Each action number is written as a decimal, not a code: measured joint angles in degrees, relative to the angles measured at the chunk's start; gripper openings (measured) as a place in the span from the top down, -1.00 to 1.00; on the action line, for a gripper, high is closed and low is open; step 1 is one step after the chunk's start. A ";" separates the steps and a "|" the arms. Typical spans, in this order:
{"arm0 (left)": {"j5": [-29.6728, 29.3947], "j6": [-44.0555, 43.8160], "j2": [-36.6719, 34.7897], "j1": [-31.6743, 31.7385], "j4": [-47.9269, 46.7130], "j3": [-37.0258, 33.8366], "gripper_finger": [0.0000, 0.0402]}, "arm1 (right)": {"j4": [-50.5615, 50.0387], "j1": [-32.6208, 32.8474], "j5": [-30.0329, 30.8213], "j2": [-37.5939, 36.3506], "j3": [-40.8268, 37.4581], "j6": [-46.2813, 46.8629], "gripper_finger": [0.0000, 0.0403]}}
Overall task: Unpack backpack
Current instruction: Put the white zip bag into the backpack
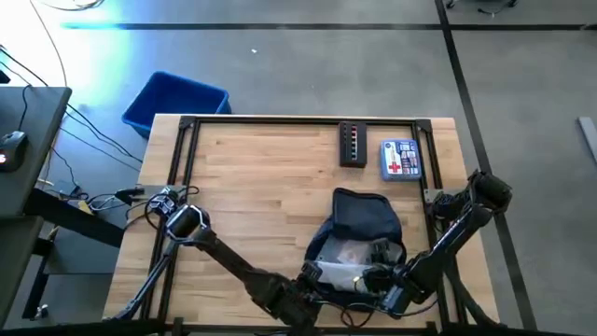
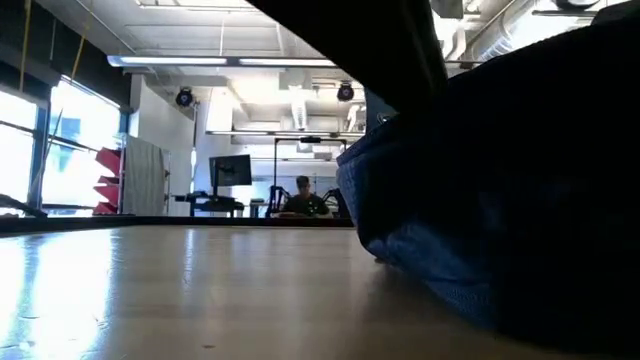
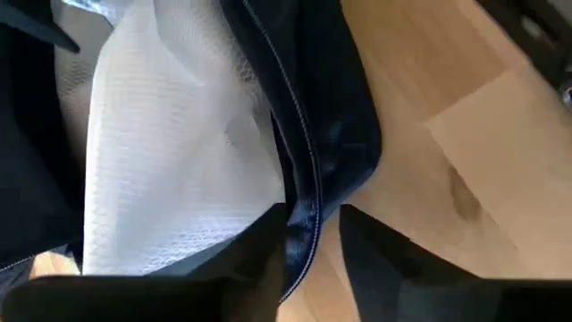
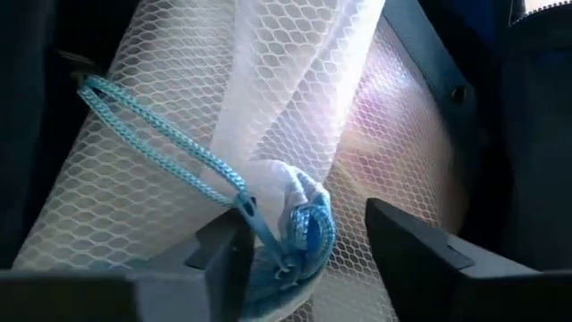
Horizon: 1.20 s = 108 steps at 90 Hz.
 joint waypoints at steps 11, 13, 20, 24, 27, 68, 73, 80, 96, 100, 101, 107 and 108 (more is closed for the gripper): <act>2.88 -1.37 0.00 0.85 1.98 0.00 0.31 | -1.86 0.00 -0.50 -1.16 0.85 1.24 -0.11; 4.00 -1.46 0.00 1.04 2.62 0.00 0.29 | -2.41 0.00 -0.53 -1.41 1.48 1.43 -0.12; 7.23 -1.49 0.69 1.74 4.95 0.09 0.22 | -3.42 0.00 -0.38 -2.17 3.80 1.26 -0.13; 7.56 -1.63 1.40 1.99 4.63 0.09 0.21 | -3.35 0.02 0.34 -2.64 4.90 0.72 -0.14; 7.31 -2.12 1.91 2.17 4.14 0.07 0.21 | -3.08 0.02 0.98 -2.98 5.55 0.08 -0.14; -6.54 -6.05 3.34 0.07 2.53 -0.02 0.95 | 15.03 0.13 3.93 -3.13 5.49 -8.78 -0.14; -6.59 -6.85 3.34 -0.06 2.47 -0.02 0.98 | 11.83 0.50 3.17 -3.43 6.86 -7.57 -0.14; -7.06 -7.45 3.34 -0.05 2.58 -0.02 0.99 | 6.18 0.76 3.91 -3.80 9.11 -3.32 -0.14; -9.23 -8.44 3.34 -0.32 2.51 -0.02 1.00 | -5.61 0.44 5.48 -3.87 7.21 10.91 -0.15; -9.84 -8.52 3.34 -0.58 2.52 -0.02 1.00 | -7.85 0.18 5.82 -3.85 5.50 16.06 -0.15; -10.00 -8.53 3.34 -0.64 2.53 -0.02 1.00 | -8.26 0.14 5.85 -3.82 5.09 17.45 -0.15; -11.11 -8.55 3.34 -1.07 2.53 -0.02 1.00 | -9.74 -0.17 5.77 -3.76 2.52 25.26 -0.15; -11.31 -8.55 3.34 -1.18 2.52 -0.02 1.00 | -9.83 -0.21 5.70 -3.77 2.11 26.41 -0.15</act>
